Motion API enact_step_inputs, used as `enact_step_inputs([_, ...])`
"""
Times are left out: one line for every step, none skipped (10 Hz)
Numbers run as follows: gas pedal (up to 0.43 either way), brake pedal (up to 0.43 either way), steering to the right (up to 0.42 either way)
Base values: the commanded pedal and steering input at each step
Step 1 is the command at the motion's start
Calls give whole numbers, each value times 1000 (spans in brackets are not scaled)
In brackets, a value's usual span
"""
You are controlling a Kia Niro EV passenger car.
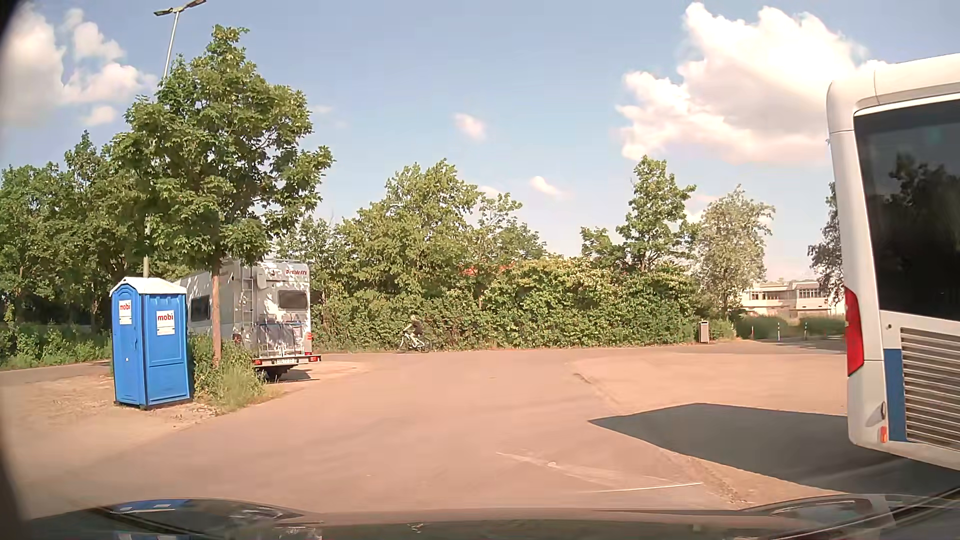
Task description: Follow the waypoints while adhering to traffic rules and regulations
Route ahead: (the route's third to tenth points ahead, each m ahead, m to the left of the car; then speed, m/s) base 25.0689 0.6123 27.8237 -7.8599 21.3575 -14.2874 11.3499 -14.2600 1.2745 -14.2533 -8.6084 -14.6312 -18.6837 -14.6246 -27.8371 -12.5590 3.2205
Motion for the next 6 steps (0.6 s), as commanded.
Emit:
enact_step_inputs([28, 12, 14])
enact_step_inputs([28, 12, 14])
enact_step_inputs([28, 12, 14])
enact_step_inputs([28, 12, 14])
enact_step_inputs([28, 12, 14])
enact_step_inputs([28, 12, 12])
